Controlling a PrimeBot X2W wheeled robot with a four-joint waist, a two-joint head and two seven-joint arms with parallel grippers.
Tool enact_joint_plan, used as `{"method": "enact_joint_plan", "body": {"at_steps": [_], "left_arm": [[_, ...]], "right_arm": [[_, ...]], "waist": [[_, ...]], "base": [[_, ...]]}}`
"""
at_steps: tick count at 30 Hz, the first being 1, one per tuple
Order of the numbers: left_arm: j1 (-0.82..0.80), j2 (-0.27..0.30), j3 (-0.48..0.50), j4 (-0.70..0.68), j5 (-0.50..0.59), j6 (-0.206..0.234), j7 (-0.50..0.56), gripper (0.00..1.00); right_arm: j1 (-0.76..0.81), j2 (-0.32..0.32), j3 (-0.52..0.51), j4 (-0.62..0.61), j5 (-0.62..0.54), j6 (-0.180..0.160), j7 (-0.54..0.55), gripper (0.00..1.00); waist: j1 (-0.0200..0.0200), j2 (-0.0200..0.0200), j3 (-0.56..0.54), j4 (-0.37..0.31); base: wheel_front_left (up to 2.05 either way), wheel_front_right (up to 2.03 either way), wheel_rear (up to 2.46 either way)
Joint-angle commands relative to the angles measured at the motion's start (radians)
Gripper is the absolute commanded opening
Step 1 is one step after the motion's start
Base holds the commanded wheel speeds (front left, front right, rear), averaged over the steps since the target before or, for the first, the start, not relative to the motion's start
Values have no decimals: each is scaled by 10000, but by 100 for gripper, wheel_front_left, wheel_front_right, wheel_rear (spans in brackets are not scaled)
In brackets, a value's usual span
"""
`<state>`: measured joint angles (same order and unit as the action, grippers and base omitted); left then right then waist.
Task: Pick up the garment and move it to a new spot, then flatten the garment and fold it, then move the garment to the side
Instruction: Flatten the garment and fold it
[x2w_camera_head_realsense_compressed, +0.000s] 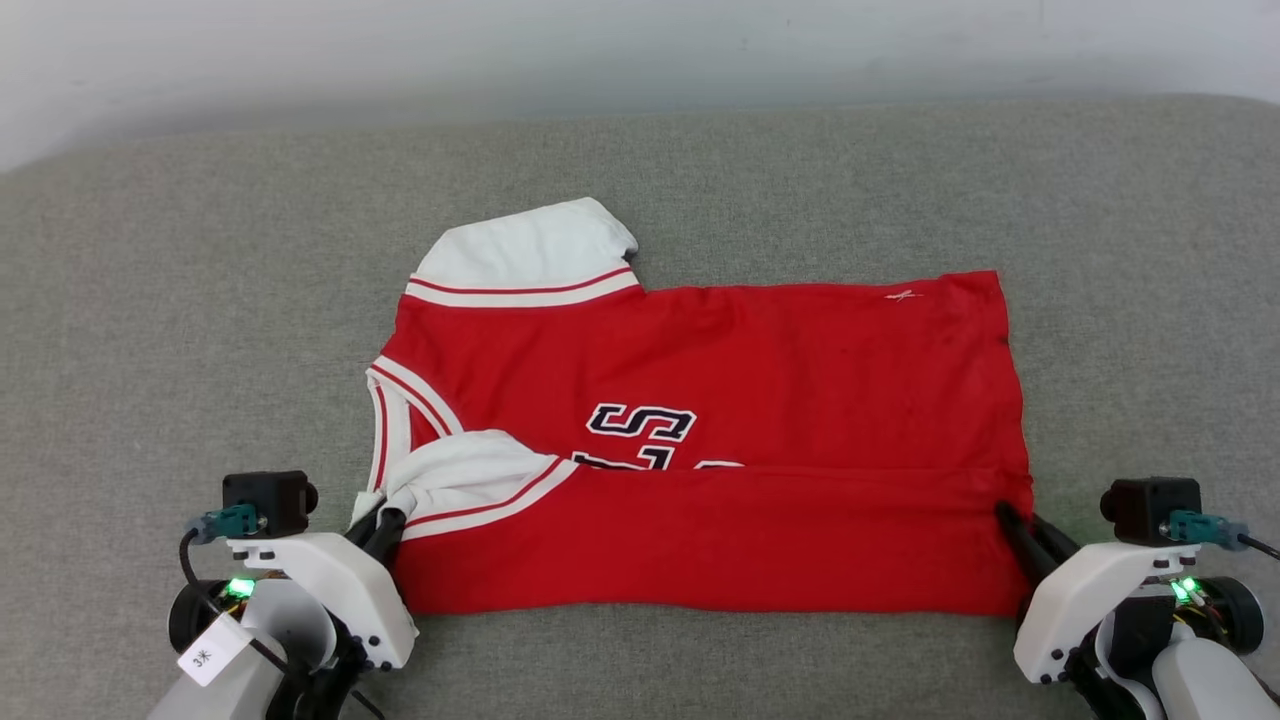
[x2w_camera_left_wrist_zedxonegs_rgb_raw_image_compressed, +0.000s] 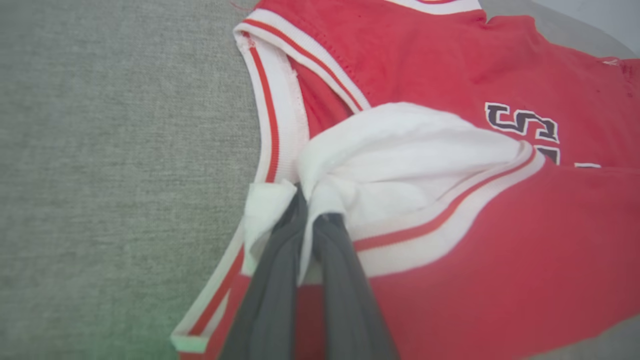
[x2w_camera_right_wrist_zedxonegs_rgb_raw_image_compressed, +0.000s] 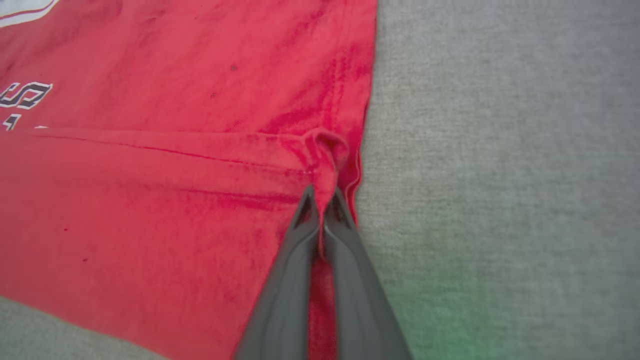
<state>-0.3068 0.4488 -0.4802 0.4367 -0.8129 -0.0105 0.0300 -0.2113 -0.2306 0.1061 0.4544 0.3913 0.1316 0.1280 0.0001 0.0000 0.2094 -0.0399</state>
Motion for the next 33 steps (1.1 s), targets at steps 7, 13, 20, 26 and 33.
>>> {"method": "enact_joint_plan", "body": {"at_steps": [7, 13, 20, 26, 33], "left_arm": [[102, -128, 339, 155, -57, 352, -760, 100], [268, 182, 757, -207, -94, 748, -1086, 100], [394, 907, 866, -1061, -479, 973, 223, 100], [545, 2001, 639, -2299, -1072, 1085, 2806, 100], [914, 2676, 246, -3110, -1532, 1827, 5123, 100]], "right_arm": [[-32, -138, -98, -282, 89, -17, -1940, 100], [523, 54, -751, -1328, -113, -16, -2937, 100], [1284, 582, -1294, -2591, -540, -16, -2604, 100], [1967, 1101, -1562, -3714, -950, -16, -2074, 100], [2111, 1409, -1694, -4319, -1062, -16, -1847, 100]], "waist": [[-1, 0, -696, 96], [-1, 0, -1285, 127], [-1, 0, -1531, 21], [-1, 0, -1458, -184], [-1, 0, -1058, -508]], "base": [[0, 0, 0], [0, 0, 0], [0, 0, 0], [0, 0, 0], [0, 0, 0]]}}
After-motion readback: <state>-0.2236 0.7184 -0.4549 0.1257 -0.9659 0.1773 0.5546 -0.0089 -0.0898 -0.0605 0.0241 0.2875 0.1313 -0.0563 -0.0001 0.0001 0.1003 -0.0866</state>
